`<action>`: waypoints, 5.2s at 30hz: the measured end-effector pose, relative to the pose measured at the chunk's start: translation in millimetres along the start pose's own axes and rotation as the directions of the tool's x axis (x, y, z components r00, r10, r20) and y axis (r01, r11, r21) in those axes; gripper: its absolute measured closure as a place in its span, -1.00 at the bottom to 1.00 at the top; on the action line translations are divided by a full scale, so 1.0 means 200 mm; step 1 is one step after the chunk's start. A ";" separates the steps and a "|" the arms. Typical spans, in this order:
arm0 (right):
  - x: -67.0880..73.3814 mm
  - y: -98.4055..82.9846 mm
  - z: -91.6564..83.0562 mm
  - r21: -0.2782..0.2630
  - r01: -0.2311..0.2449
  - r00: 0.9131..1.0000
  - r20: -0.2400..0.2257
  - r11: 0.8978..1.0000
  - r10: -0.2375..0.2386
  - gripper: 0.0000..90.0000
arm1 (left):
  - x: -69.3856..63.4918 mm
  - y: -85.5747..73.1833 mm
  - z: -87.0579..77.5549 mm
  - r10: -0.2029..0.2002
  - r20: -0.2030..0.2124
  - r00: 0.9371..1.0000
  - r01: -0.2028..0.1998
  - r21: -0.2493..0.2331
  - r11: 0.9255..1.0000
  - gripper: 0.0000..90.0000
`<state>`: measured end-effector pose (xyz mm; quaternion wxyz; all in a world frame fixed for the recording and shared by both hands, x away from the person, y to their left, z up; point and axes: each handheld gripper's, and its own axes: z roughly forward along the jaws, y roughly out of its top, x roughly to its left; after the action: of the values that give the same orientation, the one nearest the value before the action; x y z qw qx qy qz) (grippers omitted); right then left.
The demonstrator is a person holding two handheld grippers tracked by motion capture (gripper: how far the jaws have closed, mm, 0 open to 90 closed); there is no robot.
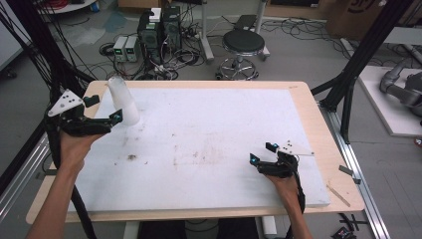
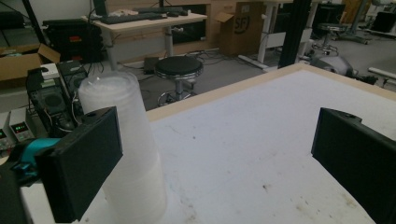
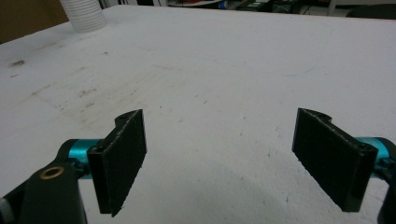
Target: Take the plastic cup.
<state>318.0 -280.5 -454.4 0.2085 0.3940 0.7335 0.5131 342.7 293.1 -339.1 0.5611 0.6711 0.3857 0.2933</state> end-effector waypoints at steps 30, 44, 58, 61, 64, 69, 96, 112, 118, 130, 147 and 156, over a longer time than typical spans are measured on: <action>0.00 0.00 0.01 0.014 -0.003 1.000 -0.004 1.000 0.003 -0.61 | 0.30 0.33 0.34 -0.037 -0.100 0.994 0.055 0.186 0.981 -0.96; 0.00 0.00 0.01 0.018 -0.005 1.000 0.001 1.000 0.005 -0.61 | 0.37 0.28 0.43 -0.080 -0.122 0.989 0.108 0.245 0.963 -0.96; 0.00 0.00 0.01 0.011 0.000 1.000 -0.003 1.000 0.000 -0.61 | 0.38 0.21 0.56 -0.067 -0.152 0.986 0.117 0.347 0.930 -0.96; 0.00 0.00 0.01 0.012 0.001 1.000 -0.004 1.000 0.000 -0.61 | 0.37 0.19 0.58 -0.057 -0.161 0.985 0.114 0.369 0.923 -0.96; 0.00 0.00 0.01 0.013 0.001 1.000 -0.003 1.000 -0.001 -0.61 | 0.38 0.18 0.60 -0.054 -0.170 0.984 0.117 0.388 0.914 -0.96; 0.00 0.00 0.00 0.010 0.002 1.000 -0.002 1.000 -0.002 -0.61 | 0.39 0.16 0.62 -0.050 -0.191 0.980 0.131 0.439 0.889 -0.96; 0.00 0.00 0.00 0.013 -0.006 1.000 0.003 1.000 0.006 -0.61 | 0.38 0.13 0.65 -0.068 -0.150 0.986 0.135 0.504 0.853 -0.46; 0.00 0.00 0.01 0.014 0.000 1.000 0.007 1.000 0.000 -0.61 | 0.39 0.13 0.64 -0.084 -0.152 0.985 0.149 0.492 0.858 -0.19; 0.00 0.00 0.01 0.016 -0.001 1.000 0.006 1.000 0.001 -0.61 | 0.38 0.13 0.64 -0.081 -0.155 0.985 0.148 0.492 0.858 -0.19; 0.00 0.00 0.01 0.024 -0.009 1.000 0.003 1.000 0.008 -0.61 | 0.38 0.17 0.60 -0.093 -0.162 0.982 0.158 0.456 0.876 -0.19; 0.00 0.00 0.01 0.024 -0.005 1.000 0.003 1.000 0.005 -0.61 | 0.35 0.43 0.51 -0.062 -0.150 0.987 0.119 0.406 0.906 -0.18; 0.00 0.00 0.01 0.023 -0.008 1.000 0.001 1.000 0.008 -0.61 | 0.30 0.63 0.41 -0.023 -0.144 0.989 0.073 0.354 0.933 -0.17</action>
<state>319.2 -279.0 -454.2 0.2024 0.3994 0.7377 0.5053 466.4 292.4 -234.1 0.4087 0.7305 0.4867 0.2498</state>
